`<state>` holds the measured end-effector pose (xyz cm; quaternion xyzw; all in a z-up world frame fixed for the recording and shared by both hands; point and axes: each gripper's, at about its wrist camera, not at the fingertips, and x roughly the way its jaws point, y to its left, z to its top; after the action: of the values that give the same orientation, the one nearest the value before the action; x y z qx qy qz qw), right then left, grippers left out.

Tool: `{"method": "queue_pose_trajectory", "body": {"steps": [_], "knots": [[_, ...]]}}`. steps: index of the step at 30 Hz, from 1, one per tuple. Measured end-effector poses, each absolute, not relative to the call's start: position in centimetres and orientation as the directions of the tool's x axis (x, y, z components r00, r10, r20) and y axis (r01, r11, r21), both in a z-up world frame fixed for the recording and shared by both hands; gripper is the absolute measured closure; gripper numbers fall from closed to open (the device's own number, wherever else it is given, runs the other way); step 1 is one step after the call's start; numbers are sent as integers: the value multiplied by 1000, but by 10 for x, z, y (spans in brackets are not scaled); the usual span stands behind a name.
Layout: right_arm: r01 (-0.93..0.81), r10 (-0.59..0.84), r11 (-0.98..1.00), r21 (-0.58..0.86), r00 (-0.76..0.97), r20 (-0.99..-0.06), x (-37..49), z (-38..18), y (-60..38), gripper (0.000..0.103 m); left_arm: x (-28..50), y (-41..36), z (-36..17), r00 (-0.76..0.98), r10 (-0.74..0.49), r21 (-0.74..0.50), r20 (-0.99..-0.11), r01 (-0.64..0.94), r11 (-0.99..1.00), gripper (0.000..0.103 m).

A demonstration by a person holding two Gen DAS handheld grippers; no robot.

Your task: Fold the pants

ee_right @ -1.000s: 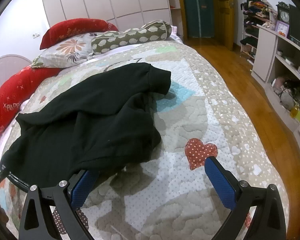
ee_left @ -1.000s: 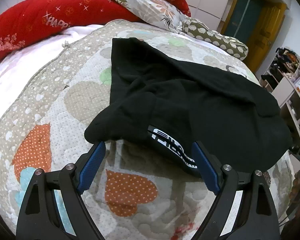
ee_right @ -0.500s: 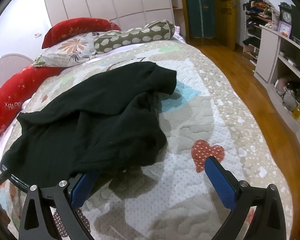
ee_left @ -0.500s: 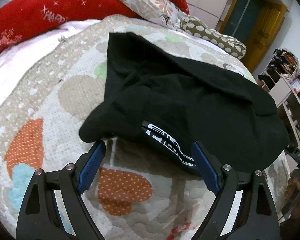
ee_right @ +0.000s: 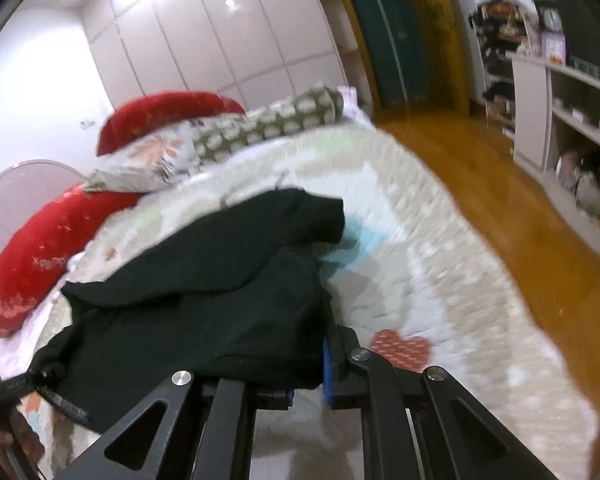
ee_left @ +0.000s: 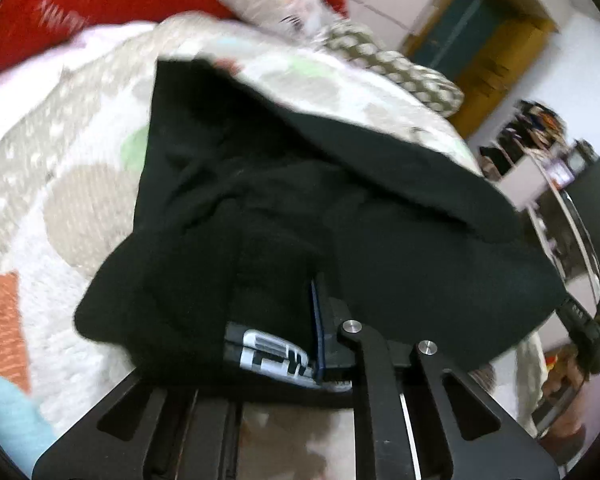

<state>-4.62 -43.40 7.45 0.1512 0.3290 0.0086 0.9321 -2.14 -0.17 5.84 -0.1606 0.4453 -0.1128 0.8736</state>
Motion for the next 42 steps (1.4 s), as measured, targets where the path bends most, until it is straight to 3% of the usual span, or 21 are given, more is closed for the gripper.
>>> {"method": "queue_pose_trajectory", "body": {"steps": [5, 7, 8, 10, 14, 18, 23, 25, 26, 29, 31, 33, 36, 38, 40, 42], "knots": [[62, -40, 998, 12, 771, -636, -99, 93, -426, 93, -62, 6, 84, 589, -325, -314, -740, 124, 941, 93], [33, -50, 999, -37, 691, -721, -109, 77, -435, 80, -69, 8, 70, 542, -319, -291, -778, 139, 947, 93], [31, -54, 999, -44, 640, -766, -112, 68, -441, 66, -72, 9, 60, 524, -302, -271, -796, 137, 953, 93], [119, -146, 989, -93, 586, -797, -126, 56, -464, 66, -76, 10, 42, 494, -243, -216, -835, 111, 970, 92], [284, -157, 958, 29, 610, -777, -147, 73, -511, 64, -87, 27, 40, 494, -290, -286, -820, 85, 954, 79], [179, 24, 965, 193, 671, -741, -134, 79, -500, 53, -99, 37, 62, 541, -255, -263, -801, 65, 963, 70], [115, 173, 951, 285, 568, -805, -83, 21, -464, 53, -101, 39, 68, 546, -204, -204, -813, 62, 977, 68], [84, 137, 969, 233, 598, -790, -80, 23, -451, 67, -104, 38, 70, 545, -194, -182, -816, 76, 980, 68], [61, 130, 976, 211, 612, -780, -81, 28, -447, 93, -106, 36, 71, 553, -180, -161, -813, 84, 983, 68], [91, 79, 979, 185, 666, -742, -87, 51, -457, 94, -110, 43, 74, 568, -172, -144, -805, 94, 985, 68], [154, -37, 984, 93, 677, -735, -86, 57, -466, 103, -111, 47, 75, 577, -173, -151, -798, 86, 985, 68], [218, -168, 976, -25, 667, -726, -83, 54, -475, 103, -108, 51, 74, 580, -177, -166, -795, 72, 983, 68], [173, -1, 974, 144, 645, -764, -80, 44, -485, 103, -106, 49, 72, 561, -165, -157, -811, 63, 986, 68], [126, 30, 981, 149, 656, -754, -85, 49, -473, 100, -110, 48, 75, 569, -170, -144, -804, 91, 985, 68], [89, 30, 989, 116, 653, -757, -84, 52, -456, 95, -113, 50, 78, 579, -161, -131, -799, 94, 987, 68], [66, 70, 987, 148, 652, -755, -80, 52, -446, 79, -114, 56, 82, 599, -154, -137, -786, 75, 988, 68]]}}
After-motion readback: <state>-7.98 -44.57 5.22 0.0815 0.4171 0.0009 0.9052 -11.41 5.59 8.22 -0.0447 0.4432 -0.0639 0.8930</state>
